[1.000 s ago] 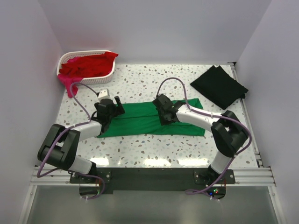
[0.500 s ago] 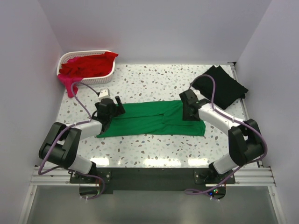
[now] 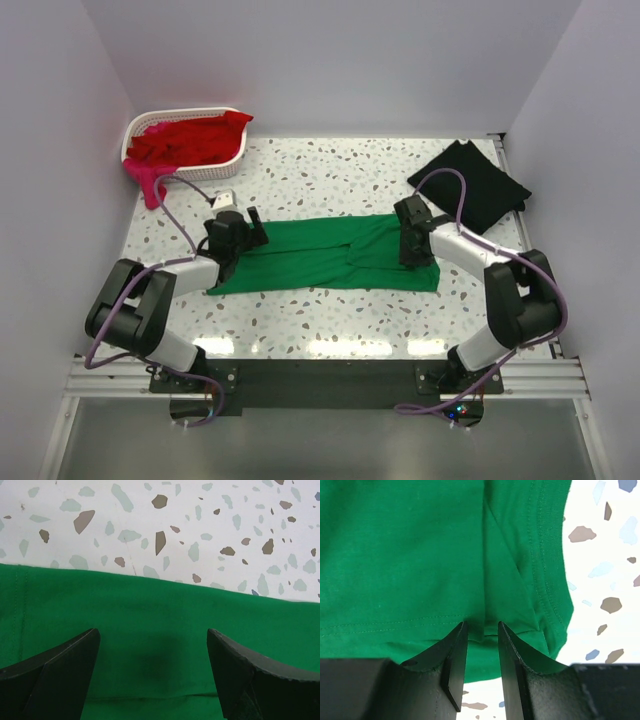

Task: Fold and stack the t-shirts
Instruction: Fold the tshirt

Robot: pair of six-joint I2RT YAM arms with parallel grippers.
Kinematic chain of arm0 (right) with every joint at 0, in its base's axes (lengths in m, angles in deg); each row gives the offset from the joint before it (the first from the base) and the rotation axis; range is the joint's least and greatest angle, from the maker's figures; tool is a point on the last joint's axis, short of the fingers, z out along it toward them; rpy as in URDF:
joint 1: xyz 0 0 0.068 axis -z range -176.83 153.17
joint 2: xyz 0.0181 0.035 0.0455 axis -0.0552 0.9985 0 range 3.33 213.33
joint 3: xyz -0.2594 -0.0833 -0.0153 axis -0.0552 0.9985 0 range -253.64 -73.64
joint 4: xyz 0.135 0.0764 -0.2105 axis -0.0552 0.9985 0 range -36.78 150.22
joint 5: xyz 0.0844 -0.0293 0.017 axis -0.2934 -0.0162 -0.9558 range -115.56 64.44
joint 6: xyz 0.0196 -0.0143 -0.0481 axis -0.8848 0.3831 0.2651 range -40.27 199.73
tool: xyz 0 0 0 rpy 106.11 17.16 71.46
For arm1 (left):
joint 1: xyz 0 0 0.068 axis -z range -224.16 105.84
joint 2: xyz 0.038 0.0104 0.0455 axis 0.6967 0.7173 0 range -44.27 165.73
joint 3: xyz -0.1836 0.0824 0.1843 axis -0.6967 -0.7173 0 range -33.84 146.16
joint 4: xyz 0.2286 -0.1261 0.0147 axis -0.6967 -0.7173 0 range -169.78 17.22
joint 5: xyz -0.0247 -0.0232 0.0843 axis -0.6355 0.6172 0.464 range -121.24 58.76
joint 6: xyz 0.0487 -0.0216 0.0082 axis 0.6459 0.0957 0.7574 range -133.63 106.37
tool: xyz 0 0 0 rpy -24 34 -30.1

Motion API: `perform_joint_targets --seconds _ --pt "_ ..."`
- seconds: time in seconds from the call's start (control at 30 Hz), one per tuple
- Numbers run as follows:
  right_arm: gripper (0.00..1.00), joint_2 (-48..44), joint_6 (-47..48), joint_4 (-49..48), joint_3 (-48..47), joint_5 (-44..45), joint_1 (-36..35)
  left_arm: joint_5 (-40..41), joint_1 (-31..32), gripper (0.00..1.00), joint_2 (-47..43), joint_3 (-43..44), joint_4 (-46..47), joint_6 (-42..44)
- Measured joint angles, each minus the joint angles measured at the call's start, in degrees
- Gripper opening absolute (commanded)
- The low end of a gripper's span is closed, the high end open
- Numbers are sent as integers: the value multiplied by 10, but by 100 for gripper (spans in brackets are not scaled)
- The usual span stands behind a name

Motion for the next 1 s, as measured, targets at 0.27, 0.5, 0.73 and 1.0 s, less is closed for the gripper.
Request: perform_joint_targets --seconds 0.27,0.5,0.73,1.0 --pt "29 2 3 -8 1 -15 1 0 0 93 2 0 0 1" --pt "14 15 12 -9 2 -35 2 0 0 93 3 0 0 1" --pt "0 15 16 -8 2 -50 2 0 0 93 3 0 0 1" --pt "0 -38 16 7 9 -65 2 0 -1 93 3 0 0 1"
